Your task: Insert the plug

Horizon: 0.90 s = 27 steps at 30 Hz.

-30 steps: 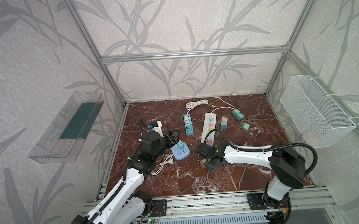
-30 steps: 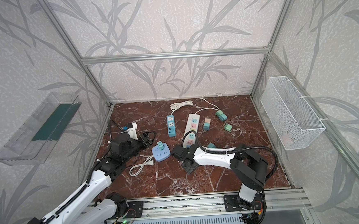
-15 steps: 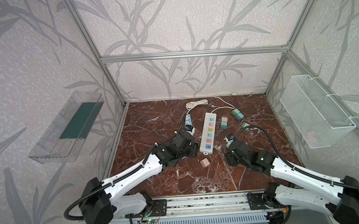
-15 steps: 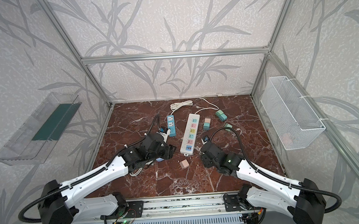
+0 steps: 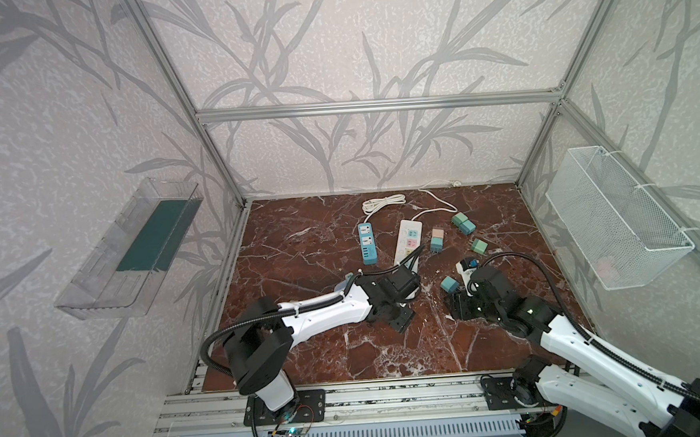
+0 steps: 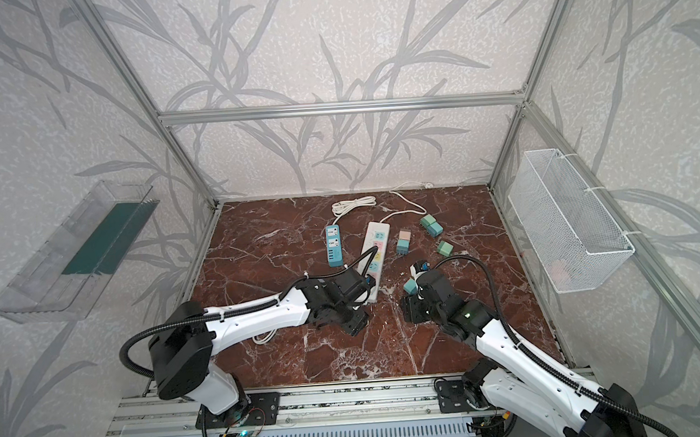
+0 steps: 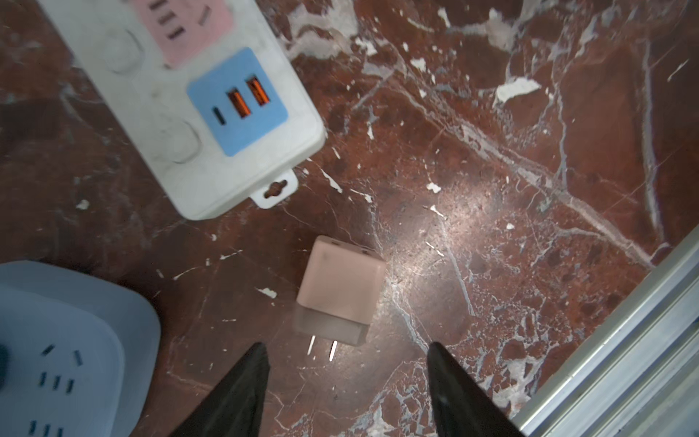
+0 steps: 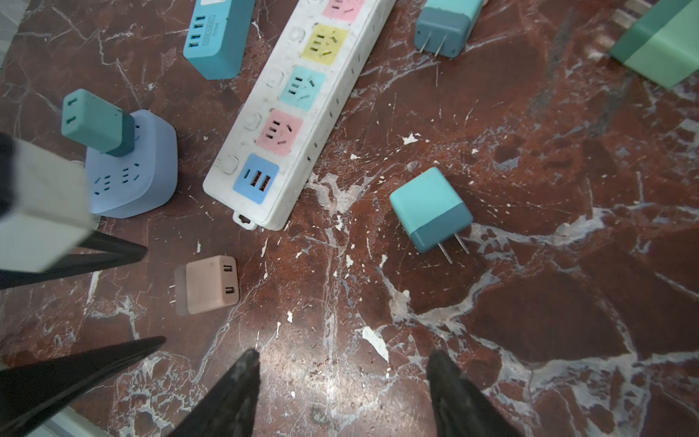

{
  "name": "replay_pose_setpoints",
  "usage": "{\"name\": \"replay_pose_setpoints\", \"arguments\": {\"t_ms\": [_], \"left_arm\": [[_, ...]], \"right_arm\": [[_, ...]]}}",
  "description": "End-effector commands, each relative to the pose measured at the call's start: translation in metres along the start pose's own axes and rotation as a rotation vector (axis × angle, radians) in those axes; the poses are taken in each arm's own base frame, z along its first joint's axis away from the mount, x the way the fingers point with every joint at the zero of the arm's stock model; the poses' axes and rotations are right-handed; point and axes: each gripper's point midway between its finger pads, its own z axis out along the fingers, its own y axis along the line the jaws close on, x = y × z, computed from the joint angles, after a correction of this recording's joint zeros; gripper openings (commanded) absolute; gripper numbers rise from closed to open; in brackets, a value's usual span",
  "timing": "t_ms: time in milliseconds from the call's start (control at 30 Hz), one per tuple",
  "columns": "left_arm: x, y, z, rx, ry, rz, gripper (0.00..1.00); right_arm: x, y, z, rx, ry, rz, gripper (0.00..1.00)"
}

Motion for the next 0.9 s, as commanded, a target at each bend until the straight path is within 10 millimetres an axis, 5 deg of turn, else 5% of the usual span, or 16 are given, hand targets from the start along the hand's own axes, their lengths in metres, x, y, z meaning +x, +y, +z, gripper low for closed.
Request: {"name": "replay_pose_setpoints", "arguments": {"t_ms": [0, 300, 867], "left_arm": [[0.005, 0.005, 0.004, -0.031, 0.053, 0.062, 0.68], [0.007, 0.008, 0.028, -0.052, 0.098, 0.094, 0.67], [0.008, 0.006, 0.043, -0.034, 0.093, 0.090, 0.49]], "right_arm": [[-0.002, 0.007, -0.001, -0.045, -0.005, 0.005, 0.72], [-0.004, 0.007, -0.001, -0.039, -0.007, 0.000, 0.72], [-0.009, 0.008, -0.004, -0.030, -0.009, -0.012, 0.72]]}}
